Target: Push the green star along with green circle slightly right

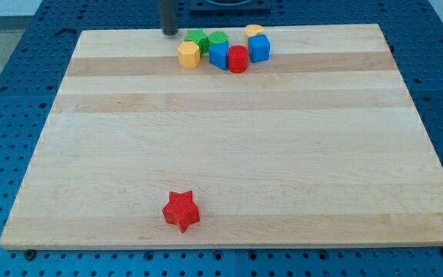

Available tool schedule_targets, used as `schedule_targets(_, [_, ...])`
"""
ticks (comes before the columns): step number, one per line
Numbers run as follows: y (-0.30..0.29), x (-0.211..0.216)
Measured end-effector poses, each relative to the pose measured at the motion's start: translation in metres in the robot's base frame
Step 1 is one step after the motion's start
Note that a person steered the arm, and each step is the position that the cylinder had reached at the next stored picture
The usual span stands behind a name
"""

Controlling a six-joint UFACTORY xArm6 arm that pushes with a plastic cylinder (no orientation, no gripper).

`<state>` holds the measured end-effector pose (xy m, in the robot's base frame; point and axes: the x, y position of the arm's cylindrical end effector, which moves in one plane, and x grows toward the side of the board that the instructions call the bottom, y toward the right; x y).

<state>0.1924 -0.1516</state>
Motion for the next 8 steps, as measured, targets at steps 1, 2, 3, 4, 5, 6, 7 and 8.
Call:
schedule_targets(1, [-0.028, 0.011])
schedule_targets(2, [-0.024, 0.043])
schedule_targets(3, [-0.015, 0.064])
schedule_targets(4, [0.013, 0.06])
schedule_targets(5, [0.052, 0.043])
schedule_targets(6, [0.082, 0.025])
schedule_targets(7, [0.099, 0.005])
schedule_targets(8, [0.1, 0.002])
